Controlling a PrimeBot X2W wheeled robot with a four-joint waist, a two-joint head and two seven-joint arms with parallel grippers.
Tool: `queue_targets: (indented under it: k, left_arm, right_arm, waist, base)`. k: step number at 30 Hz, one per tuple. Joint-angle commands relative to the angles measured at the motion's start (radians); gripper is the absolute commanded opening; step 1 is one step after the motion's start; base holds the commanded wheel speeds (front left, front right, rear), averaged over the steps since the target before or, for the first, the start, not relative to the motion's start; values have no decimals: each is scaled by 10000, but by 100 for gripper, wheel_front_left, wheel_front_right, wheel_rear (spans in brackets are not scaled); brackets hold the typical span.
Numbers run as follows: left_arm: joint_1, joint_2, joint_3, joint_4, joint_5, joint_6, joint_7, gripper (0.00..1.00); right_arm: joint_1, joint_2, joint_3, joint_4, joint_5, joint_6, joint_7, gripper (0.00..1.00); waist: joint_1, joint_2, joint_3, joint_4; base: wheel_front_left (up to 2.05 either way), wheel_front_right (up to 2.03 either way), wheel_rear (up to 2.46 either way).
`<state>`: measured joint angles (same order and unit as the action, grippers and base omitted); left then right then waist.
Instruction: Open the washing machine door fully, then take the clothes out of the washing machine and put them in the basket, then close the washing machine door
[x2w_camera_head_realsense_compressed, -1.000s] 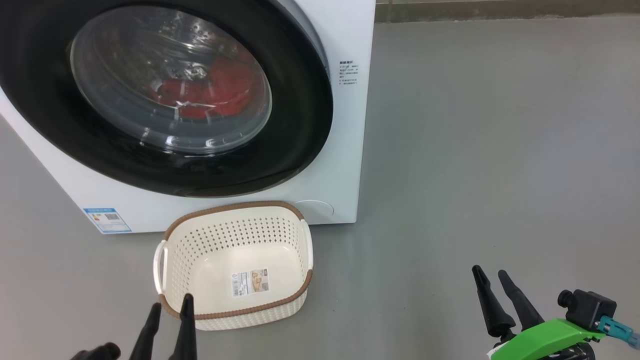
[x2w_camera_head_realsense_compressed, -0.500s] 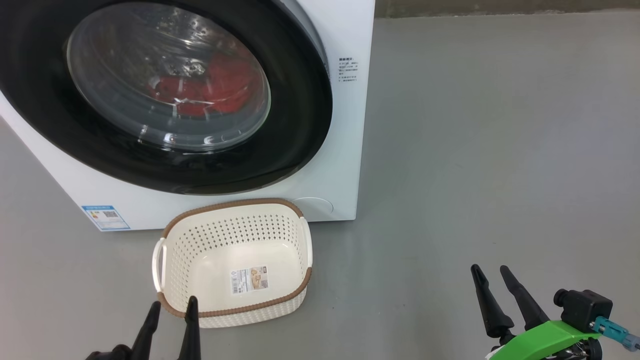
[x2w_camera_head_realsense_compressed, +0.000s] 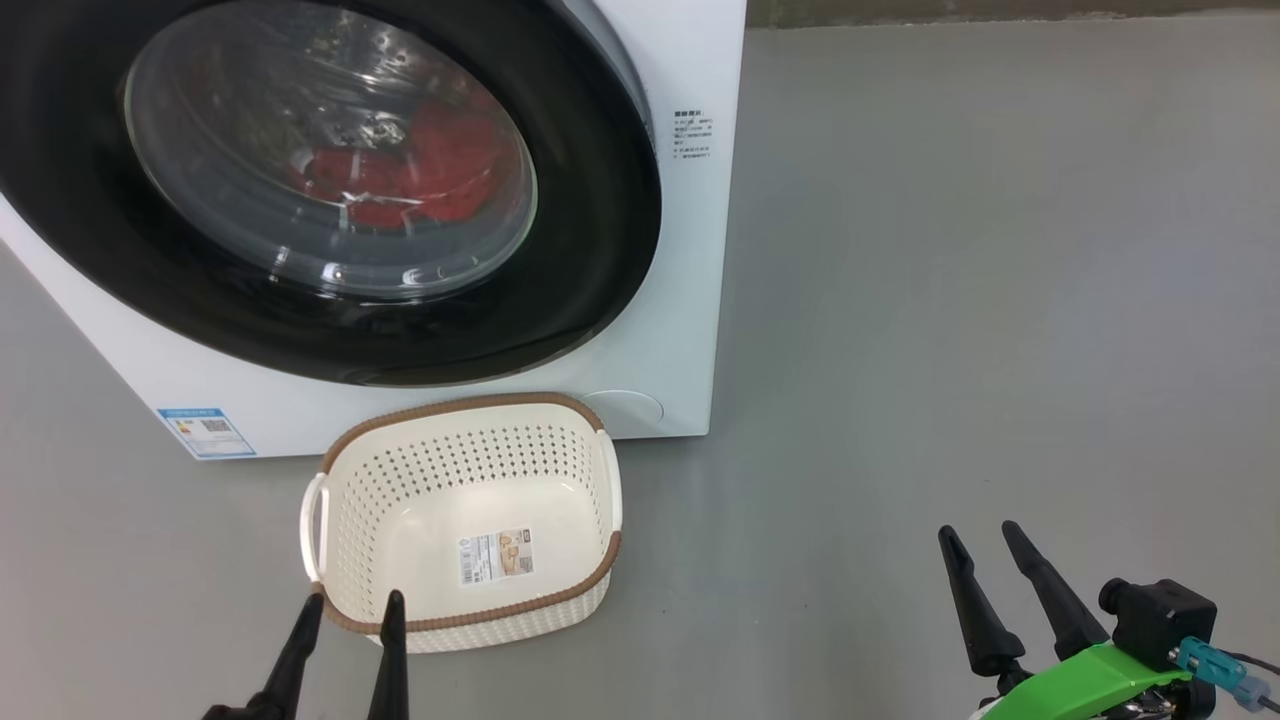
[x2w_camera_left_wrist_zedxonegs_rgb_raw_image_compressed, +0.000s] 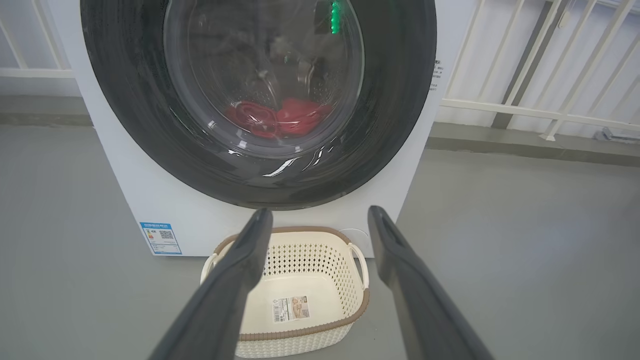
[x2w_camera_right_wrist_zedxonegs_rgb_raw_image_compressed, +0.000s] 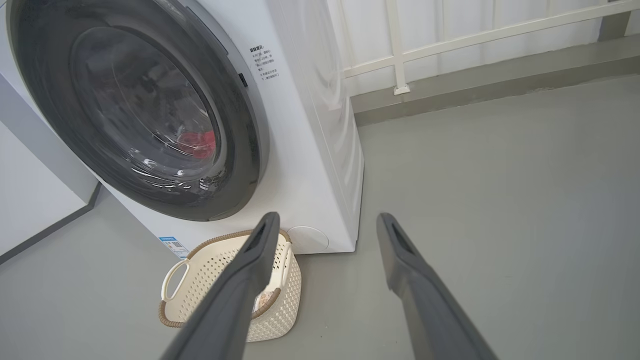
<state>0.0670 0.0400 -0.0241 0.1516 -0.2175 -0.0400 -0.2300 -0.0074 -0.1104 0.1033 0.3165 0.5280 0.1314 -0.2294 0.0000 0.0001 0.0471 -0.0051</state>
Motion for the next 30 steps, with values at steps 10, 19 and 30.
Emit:
queue_targets:
  k: [10,19,30]
  left_arm:
    - [145,103,225,-293,899,56,-318,100]
    - [184,102,233,-221,715,-2,-318,100]
    - [37,102,155,-284,665,-27,-318,100]
  right_arm:
    - [217,-125,-75,-352,-792,-7,-323,100]
    - [409,7,-216,-407,-847,-7,-323,100]
    - [23,155,15,-777,-63,-7,-323,0]
  waist:
    - [0,-1,3,-13]
    - [0,-1,-21,-39]
    - [0,-1,162,105]
  base:
    - [0,0,0]
    - [0,0,0]
    - [0,0,0]
